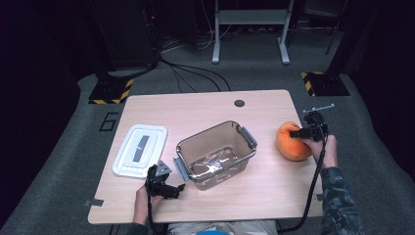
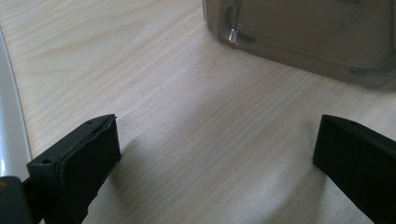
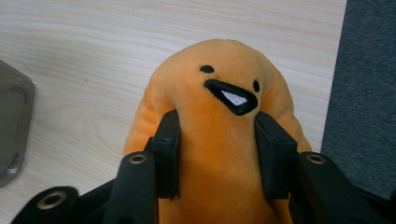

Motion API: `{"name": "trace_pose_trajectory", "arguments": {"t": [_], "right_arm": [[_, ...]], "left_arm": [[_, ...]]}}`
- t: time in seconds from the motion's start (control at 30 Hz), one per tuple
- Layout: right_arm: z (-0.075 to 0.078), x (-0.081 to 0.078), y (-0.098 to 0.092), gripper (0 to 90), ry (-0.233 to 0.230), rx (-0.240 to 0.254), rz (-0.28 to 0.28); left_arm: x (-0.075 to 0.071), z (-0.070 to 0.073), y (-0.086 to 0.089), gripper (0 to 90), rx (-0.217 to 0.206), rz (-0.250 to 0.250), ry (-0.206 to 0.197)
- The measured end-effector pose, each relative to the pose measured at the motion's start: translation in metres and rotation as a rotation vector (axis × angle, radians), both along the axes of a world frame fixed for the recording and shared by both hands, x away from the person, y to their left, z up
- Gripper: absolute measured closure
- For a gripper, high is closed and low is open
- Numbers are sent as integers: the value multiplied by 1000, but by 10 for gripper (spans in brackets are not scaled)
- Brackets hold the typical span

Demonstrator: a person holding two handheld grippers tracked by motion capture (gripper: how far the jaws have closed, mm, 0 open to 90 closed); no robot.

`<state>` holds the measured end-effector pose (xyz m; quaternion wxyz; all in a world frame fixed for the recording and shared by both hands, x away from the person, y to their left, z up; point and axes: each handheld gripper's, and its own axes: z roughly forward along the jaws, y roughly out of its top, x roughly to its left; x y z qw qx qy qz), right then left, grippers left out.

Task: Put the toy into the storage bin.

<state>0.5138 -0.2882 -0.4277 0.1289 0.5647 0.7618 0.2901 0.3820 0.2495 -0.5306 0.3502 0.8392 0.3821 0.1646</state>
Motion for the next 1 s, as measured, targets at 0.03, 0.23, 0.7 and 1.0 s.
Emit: {"name": "trace_pose_trajectory", "arguments": {"t": [0.03,0.23,0.7,1.0], "right_arm": [[1,-1,2,604,-7,-7,-10],[5,-3,6,619,-24,-26,-20],[24,-6,16,617,-53,-35,-6],[38,-6,22,617,-65,-50,9]], "left_arm": [[0,0,0,2,6,-1,-6],[0,0,-1,2,-8,6,2],[0,0,-1,2,-10,7,3],[0,-1,-1,1,-8,8,-5]]}}
